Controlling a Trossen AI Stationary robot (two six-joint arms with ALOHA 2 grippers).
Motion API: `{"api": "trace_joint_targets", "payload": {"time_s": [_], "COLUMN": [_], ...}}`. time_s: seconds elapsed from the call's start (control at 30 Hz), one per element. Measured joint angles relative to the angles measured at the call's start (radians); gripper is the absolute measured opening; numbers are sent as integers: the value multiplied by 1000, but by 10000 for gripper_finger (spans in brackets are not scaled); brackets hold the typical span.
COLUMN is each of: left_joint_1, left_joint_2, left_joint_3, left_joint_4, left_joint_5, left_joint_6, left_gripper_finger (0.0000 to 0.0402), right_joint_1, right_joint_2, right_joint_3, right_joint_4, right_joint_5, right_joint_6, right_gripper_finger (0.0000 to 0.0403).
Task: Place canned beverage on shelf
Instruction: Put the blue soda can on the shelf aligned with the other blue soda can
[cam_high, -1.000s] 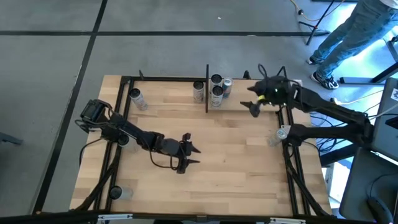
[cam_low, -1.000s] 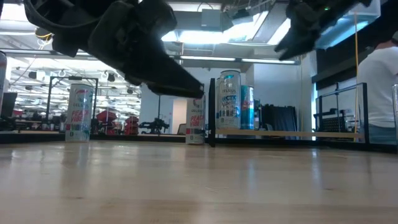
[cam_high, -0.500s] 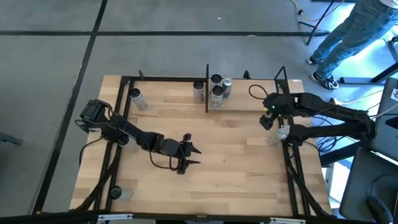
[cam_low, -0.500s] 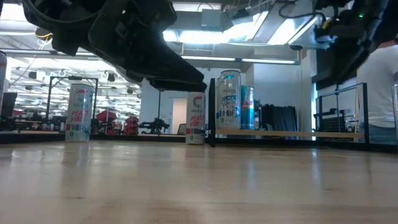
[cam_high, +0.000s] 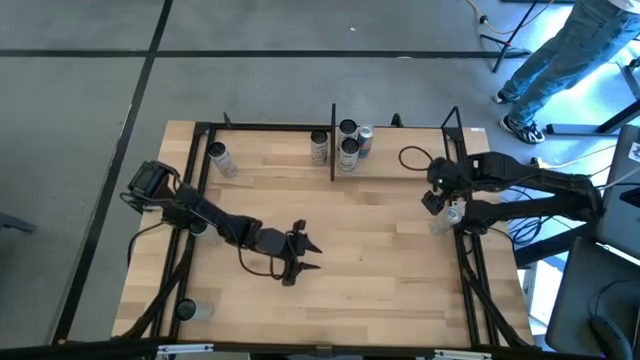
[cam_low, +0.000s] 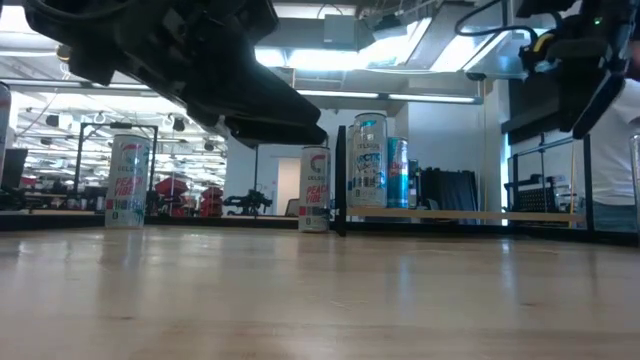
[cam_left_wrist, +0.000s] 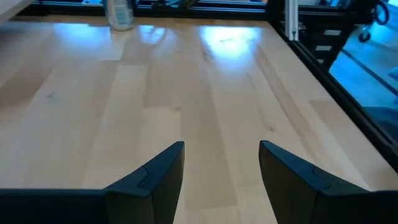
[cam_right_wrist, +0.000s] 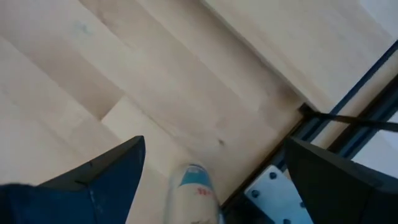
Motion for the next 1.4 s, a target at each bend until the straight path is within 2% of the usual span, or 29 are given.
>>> {"api": "trace_joint_targets", "payload": {"time_s": [0.2, 0.47, 0.73, 0.97, 1.2, 1.4], "left_joint_1": [-28, -34, -34, -34, -33, -37], "left_joint_2": [0, 0, 0, 0, 0, 0], "left_joint_3": [0, 0, 0, 0, 0, 0], "left_joint_4": [1, 3, 9, 19, 23, 24], "left_joint_5": [-88, -96, -95, -95, -94, -93], "left_joint_6": [-5, -34, -53, -52, -51, -51], "left_gripper_finger": [194, 194, 194, 194, 194, 194], "right_joint_1": [79, 163, 240, 250, 248, 248], "right_joint_2": [4, 3, 16, 49, 90, 130], "right_joint_3": [0, -1, -40, -80, -80, -74], "right_joint_4": [-6, -167, -163, -84, -148, -151], "right_joint_5": [0, -19, -54, -124, -165, -175], "right_joint_6": [87, 232, 319, 300, 322, 272], "right_gripper_finger": [365, 365, 365, 357, 303, 228]}}
